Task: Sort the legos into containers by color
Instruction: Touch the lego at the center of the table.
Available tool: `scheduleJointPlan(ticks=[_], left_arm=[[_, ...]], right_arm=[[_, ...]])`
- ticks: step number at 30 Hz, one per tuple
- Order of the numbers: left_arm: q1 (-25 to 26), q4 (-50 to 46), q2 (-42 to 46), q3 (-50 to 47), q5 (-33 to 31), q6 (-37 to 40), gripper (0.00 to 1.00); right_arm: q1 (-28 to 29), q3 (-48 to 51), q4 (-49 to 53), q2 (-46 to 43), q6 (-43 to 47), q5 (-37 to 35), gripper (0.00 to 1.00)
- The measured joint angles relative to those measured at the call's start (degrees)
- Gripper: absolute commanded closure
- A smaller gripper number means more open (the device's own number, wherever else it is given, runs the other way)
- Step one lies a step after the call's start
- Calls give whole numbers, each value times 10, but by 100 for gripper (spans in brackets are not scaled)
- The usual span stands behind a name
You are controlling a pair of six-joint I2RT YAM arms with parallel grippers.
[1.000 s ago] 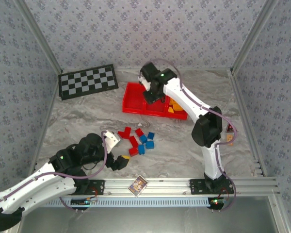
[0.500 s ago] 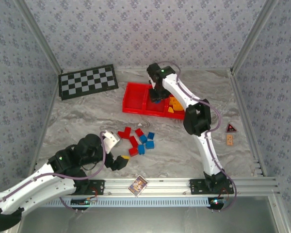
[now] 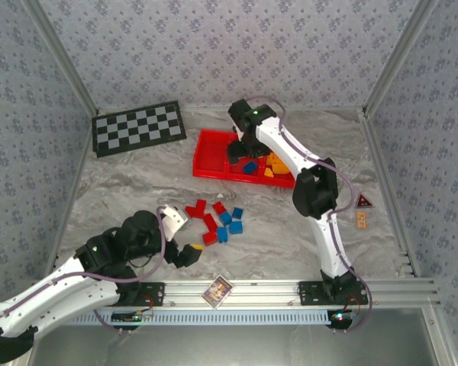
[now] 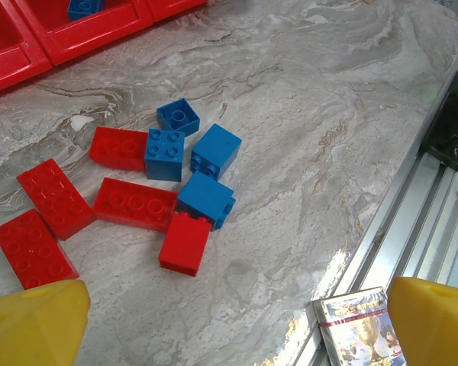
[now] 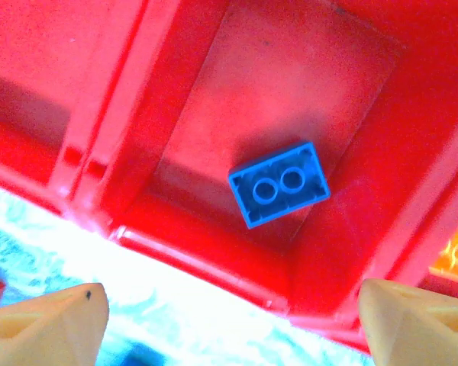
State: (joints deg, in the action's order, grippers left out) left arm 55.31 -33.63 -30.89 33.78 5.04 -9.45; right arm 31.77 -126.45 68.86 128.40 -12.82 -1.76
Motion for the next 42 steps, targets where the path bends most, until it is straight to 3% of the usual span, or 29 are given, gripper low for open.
scheduleJointPlan(ticks=[4, 16, 22, 31, 42], left_arm=[[0, 0, 0, 0, 0, 0, 0], [2, 0, 0, 0, 0, 0, 0], [2, 0, 0, 0, 0, 0, 0], [2, 0, 0, 0, 0, 0, 0], [2, 0, 0, 0, 1, 0, 0]], right_arm=[[22, 66, -12, -72, -10, 0, 0], [102, 251, -36, -182, -16, 14, 0], [156, 317, -49, -183, -18, 30, 10], [230, 322, -61, -149, -18, 46, 22], [238, 264, -53, -89, -18, 37, 33]])
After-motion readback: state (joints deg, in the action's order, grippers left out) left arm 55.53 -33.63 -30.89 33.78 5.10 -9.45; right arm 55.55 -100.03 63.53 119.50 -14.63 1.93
